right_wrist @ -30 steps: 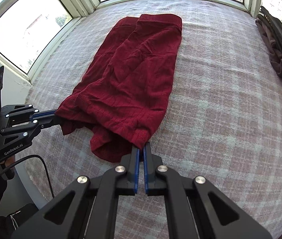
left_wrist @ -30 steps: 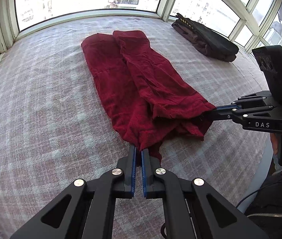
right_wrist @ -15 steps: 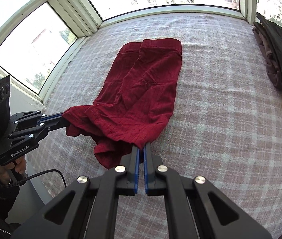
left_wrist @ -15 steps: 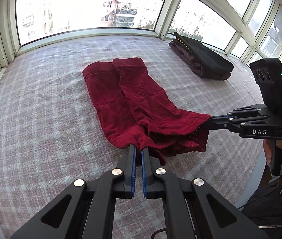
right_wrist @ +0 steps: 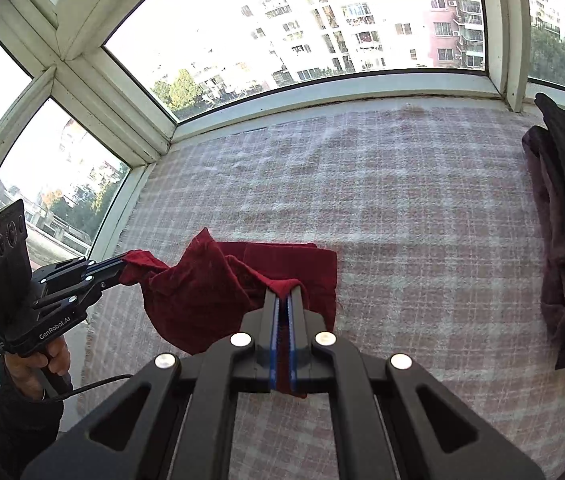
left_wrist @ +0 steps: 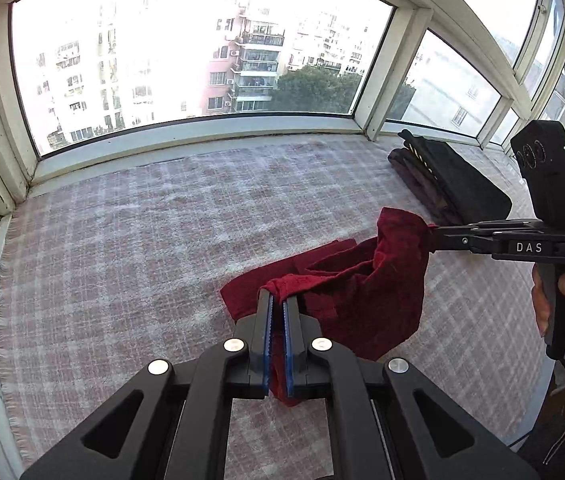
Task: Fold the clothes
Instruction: 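Lift the held end and fold it over onto the strip, then release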
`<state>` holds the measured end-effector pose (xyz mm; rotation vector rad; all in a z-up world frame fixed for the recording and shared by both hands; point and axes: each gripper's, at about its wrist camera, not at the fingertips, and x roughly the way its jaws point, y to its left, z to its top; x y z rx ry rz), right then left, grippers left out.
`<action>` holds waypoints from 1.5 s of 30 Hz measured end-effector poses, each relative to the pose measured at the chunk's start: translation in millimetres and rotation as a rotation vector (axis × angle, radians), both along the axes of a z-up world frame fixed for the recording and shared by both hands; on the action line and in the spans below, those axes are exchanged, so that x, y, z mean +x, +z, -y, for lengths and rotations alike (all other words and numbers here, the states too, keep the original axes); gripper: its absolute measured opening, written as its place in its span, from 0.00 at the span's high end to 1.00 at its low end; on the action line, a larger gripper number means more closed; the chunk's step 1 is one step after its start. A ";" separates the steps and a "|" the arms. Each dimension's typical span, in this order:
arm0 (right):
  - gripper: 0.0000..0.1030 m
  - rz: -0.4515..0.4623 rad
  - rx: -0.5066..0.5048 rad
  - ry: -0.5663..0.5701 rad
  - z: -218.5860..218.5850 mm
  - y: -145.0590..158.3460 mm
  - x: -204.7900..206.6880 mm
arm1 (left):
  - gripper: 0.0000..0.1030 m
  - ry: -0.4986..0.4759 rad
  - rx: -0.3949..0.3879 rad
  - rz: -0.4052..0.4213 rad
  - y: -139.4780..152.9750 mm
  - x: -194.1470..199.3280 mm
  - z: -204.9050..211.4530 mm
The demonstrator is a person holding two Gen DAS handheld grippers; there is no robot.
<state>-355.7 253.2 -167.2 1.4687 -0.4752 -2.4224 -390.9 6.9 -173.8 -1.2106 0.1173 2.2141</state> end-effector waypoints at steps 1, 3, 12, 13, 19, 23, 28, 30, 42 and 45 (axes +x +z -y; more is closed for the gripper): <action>0.96 0.021 0.005 -0.004 -3.2 -8.3 -12.0 | 0.96 0.001 -0.014 0.010 -6.8 -10.9 -2.3; 0.96 0.059 0.027 0.014 -2.6 -24.2 -30.2 | 0.96 -0.006 -0.037 0.036 -22.4 -27.0 -5.8; 0.95 0.148 0.028 0.057 5.9 -53.6 -54.0 | 0.64 0.003 -0.035 0.124 -48.3 -54.1 4.1; 0.95 0.144 0.017 0.051 2.6 -50.5 -53.2 | 0.58 0.010 -0.031 0.123 -46.5 -56.1 6.7; 0.84 0.071 0.041 0.006 -15.2 -22.4 -39.6 | 0.57 0.063 -0.050 0.043 -18.6 -58.7 28.1; 0.84 -0.020 0.078 0.084 3.6 1.8 -20.5 | 0.57 -0.030 -0.025 0.009 -1.8 -32.3 20.8; 0.84 -0.022 0.115 0.236 52.5 -19.3 -20.4 | 0.57 -0.236 0.039 0.079 -20.4 -9.9 -26.3; 0.84 0.002 0.134 0.275 66.3 -36.7 -27.2 | 0.57 -0.242 0.030 0.100 -34.8 -18.5 -41.2; 0.84 -0.075 0.129 0.252 52.0 -24.4 -40.9 | 0.58 -0.070 0.072 0.105 -42.6 -49.3 -2.5; 0.84 -0.059 0.129 0.275 58.0 -27.5 -45.3 | 0.57 -0.166 0.134 0.096 -28.5 -22.2 -8.9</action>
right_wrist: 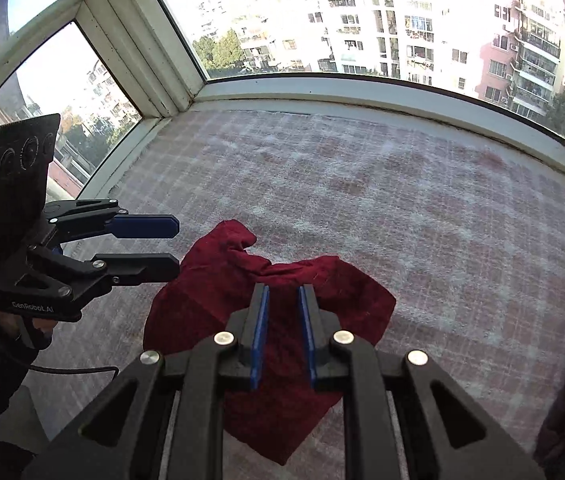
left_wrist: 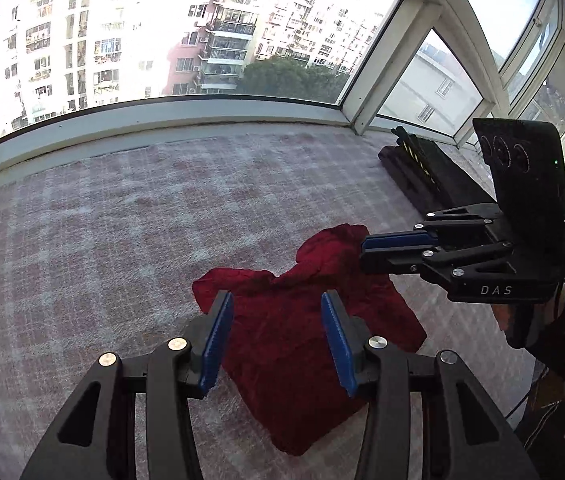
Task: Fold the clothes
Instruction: 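Lift the held end and fold it over onto the strip, then release, then press and square the folded red shorts bundle with both grippers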
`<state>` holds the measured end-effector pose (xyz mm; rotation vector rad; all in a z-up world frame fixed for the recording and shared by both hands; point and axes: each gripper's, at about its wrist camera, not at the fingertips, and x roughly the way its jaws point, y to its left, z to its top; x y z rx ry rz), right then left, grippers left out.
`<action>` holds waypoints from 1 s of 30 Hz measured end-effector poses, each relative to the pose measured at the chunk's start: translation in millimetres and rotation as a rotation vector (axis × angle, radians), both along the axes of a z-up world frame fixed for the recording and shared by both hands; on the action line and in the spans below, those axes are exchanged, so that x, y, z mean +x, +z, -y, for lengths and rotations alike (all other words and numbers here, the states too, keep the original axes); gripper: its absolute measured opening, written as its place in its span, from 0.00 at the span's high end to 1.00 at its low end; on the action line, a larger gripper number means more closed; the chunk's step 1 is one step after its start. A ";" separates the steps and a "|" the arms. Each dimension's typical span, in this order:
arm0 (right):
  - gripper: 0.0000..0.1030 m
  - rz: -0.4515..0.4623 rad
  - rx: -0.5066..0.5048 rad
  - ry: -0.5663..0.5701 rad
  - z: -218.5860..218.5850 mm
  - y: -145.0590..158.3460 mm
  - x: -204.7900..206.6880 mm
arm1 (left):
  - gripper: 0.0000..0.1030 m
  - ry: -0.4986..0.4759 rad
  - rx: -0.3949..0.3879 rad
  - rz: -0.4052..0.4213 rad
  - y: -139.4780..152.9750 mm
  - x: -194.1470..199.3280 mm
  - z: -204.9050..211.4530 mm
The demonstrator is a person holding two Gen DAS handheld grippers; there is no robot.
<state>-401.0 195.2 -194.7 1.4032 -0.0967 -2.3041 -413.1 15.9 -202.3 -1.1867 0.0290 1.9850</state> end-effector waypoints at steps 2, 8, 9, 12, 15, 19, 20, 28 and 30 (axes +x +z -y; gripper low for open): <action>0.84 0.017 0.027 0.022 7.4 -10.6 0.7 | 0.57 -0.025 -0.039 0.012 -14.6 9.6 -7.1; 0.89 0.029 0.009 0.029 -3.8 -30.6 3.6 | 0.67 -0.005 -0.110 0.063 -55.0 18.0 -1.2; 0.89 0.025 -0.008 0.018 -9.1 -28.4 5.1 | 0.71 0.018 -0.110 0.070 -51.0 18.6 3.2; 0.85 -0.016 -0.001 -0.049 -21.2 -5.3 25.3 | 0.67 0.044 -0.107 0.008 -26.9 32.9 11.8; 0.85 0.001 -0.079 -0.030 -20.5 3.7 51.5 | 0.62 0.004 -0.089 -0.052 -9.2 50.7 5.4; 0.85 0.056 0.003 -0.003 -0.2 -24.5 61.5 | 0.61 -0.063 -0.100 -0.029 -20.8 54.4 -16.6; 0.85 0.090 0.021 -0.006 0.1 -35.6 61.6 | 0.61 -0.076 -0.125 0.005 -30.8 54.1 -20.7; 0.85 0.053 -0.005 -0.029 -14.3 -16.7 72.0 | 0.61 -0.061 -0.094 -0.019 -8.3 71.2 -11.3; 0.85 0.014 -0.021 -0.026 -11.4 -3.5 66.9 | 0.58 -0.041 -0.071 -0.061 6.5 61.9 -13.7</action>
